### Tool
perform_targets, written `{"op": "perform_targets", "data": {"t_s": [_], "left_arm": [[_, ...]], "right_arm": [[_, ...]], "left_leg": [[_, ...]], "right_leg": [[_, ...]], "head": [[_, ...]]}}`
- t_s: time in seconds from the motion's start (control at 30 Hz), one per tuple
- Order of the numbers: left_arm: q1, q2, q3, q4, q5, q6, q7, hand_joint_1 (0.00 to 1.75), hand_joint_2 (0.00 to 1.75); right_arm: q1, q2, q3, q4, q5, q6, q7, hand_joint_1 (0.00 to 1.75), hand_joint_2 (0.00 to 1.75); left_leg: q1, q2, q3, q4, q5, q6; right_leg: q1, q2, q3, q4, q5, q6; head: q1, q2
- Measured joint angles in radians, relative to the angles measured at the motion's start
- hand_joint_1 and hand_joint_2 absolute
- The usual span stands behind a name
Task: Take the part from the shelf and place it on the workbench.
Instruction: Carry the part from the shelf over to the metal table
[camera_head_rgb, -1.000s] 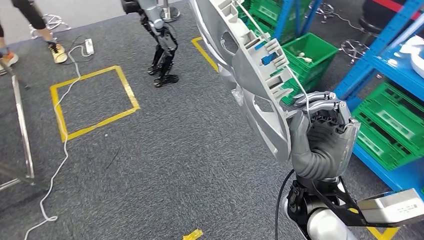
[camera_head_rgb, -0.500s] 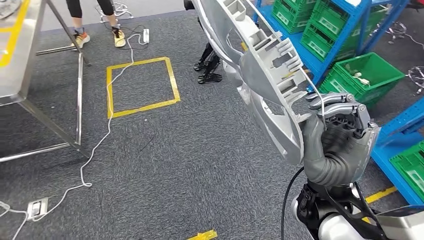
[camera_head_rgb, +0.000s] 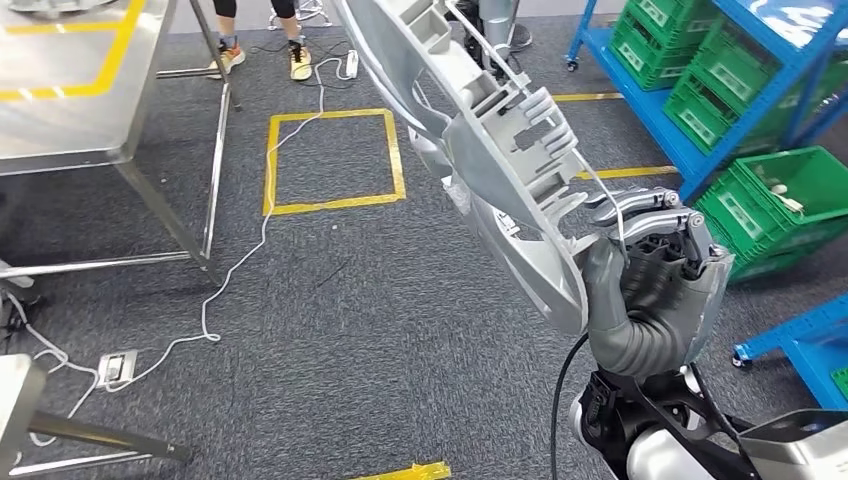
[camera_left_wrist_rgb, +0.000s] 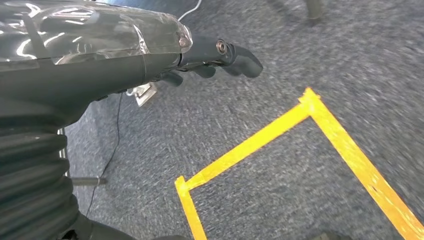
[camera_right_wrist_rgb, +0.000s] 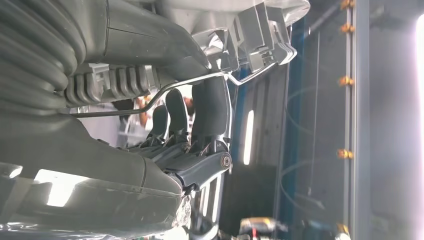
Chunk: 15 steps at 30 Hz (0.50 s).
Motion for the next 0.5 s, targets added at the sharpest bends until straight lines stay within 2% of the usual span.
{"op": "perform_targets", "data": {"t_s": [0.03,0.07,0.1,0.13,0.17,0.2,0.23,0.27,0.33,0.37,0.4,0.43,0.47,0.5], "left_arm": [[-0.001,0.001,0.0,0.0,0.0,0.0,0.0,0.0,1.75],[-0.002,0.002,0.0,0.0,0.0,0.0,0.0,0.0,1.75],[-0.002,0.002,0.0,0.0,0.0,0.0,0.0,0.0,1.75],[-0.003,0.002,0.0,0.0,0.0,0.0,0.0,0.0,1.75],[-0.003,0.002,0.0,0.0,0.0,0.0,0.0,0.0,1.75],[-0.002,0.003,0.0,0.0,0.0,0.0,0.0,0.0,1.75],[-0.002,0.003,0.0,0.0,0.0,0.0,0.001,0.0,1.75],[-0.002,0.003,0.0,0.0,0.005,0.0,0.001,0.0,1.75],[-0.002,0.002,0.0,0.0,0.033,0.003,-0.002,0.0,1.75],[-0.002,0.002,0.001,0.0,0.057,0.006,-0.008,0.0,1.75],[-0.001,0.003,0.002,0.0,0.084,0.01,-0.018,0.0,1.75],[0.001,0.005,0.006,0.0,0.115,0.015,-0.032,0.0,1.75],[0.004,0.008,0.013,0.0,0.152,0.02,-0.05,0.0,1.75],[0.007,0.01,0.024,0.0,0.193,0.023,-0.074,0.0,1.75]], "right_arm": [[0.001,0.0,0.0,0.0,0.0,0.0,0.0,1.75,1.75],[0.002,0.0,0.0,0.0,0.0,0.0,0.0,1.75,1.75],[0.003,-0.001,0.001,0.0,0.0,0.0,0.0,1.75,1.75],[0.004,-0.001,0.001,0.0,0.0,0.0,0.0,1.75,1.75],[0.005,-0.001,0.002,0.0,0.0,0.0,0.0,1.75,1.75],[0.006,-0.001,0.003,0.0,0.0,0.0,0.0,1.75,1.75],[0.006,-0.001,0.004,0.0,0.0,0.0,0.0,1.75,1.75],[0.006,-0.001,0.006,0.0,-0.001,0.0,-0.001,1.75,1.75],[0.003,-0.001,0.009,0.0,-0.009,0.008,-0.01,1.75,1.75],[0.001,0.0,0.011,0.0,-0.018,0.016,-0.019,1.75,1.75],[-0.003,0.001,0.014,0.0,-0.029,0.026,-0.03,1.75,1.75],[-0.009,0.004,0.017,0.001,-0.038,0.036,-0.039,1.75,1.75],[-0.016,0.007,0.019,0.002,-0.045,0.046,-0.047,1.75,1.75],[-0.023,0.011,0.022,0.005,-0.044,0.051,-0.052,1.75,1.75]], "left_leg": [[0.001,-0.013,0.001,-0.001,0.002,0.006],[0.0,-0.026,0.001,-0.002,0.003,0.012],[-0.002,-0.039,0.001,-0.001,0.004,0.016],[-0.004,-0.054,0.001,-0.001,0.004,0.019],[-0.007,-0.07,0.001,-0.001,0.005,0.021],[-0.01,-0.086,0.001,-0.001,0.006,0.023],[-0.012,-0.102,0.002,-0.001,0.007,0.024],[-0.014,-0.118,0.004,-0.001,0.008,0.025],[-0.016,-0.146,0.003,0.0,0.01,0.023],[-0.015,-0.157,0.0,0.0,0.013,0.02],[-0.014,-0.168,-0.005,0.0,0.016,0.016],[-0.012,-0.178,-0.01,0.0,0.02,0.01],[-0.011,-0.175,-0.014,0.0,0.022,0.005],[-0.013,-0.15,-0.019,0.006,0.016,0.001]], "right_leg": [[-0.003,0.023,-0.012,0.031,-0.024,0.002],[-0.004,0.051,-0.035,0.087,-0.058,0.003],[-0.003,0.071,-0.067,0.16,-0.094,0.001],[-0.002,0.081,-0.101,0.232,-0.122,-0.002],[0.001,0.086,-0.126,0.282,-0.134,-0.006],[0.003,0.088,-0.135,0.294,-0.124,-0.012],[0.007,0.092,-0.127,0.266,-0.095,-0.02],[0.01,0.102,-0.104,0.206,-0.052,-0.029],[0.016,0.148,-0.053,0.076,0.015,-0.045],[0.018,0.164,-0.036,0.035,0.029,-0.05],[0.018,0.172,-0.029,0.016,0.03,-0.053],[0.019,0.164,-0.027,0.007,0.03,-0.053],[0.018,0.152,-0.024,-0.001,0.032,-0.053],[0.017,0.141,-0.02,-0.011,0.037,-0.053]], "head": [[0.003,0.0],[0.009,0.0],[0.016,0.0],[0.022,0.0],[0.027,0.0],[0.029,0.0],[0.03,0.0],[0.03,0.0],[0.029,0.0],[0.028,0.0],[0.028,0.0],[0.029,0.0],[0.029,0.0],[0.027,0.0]]}}
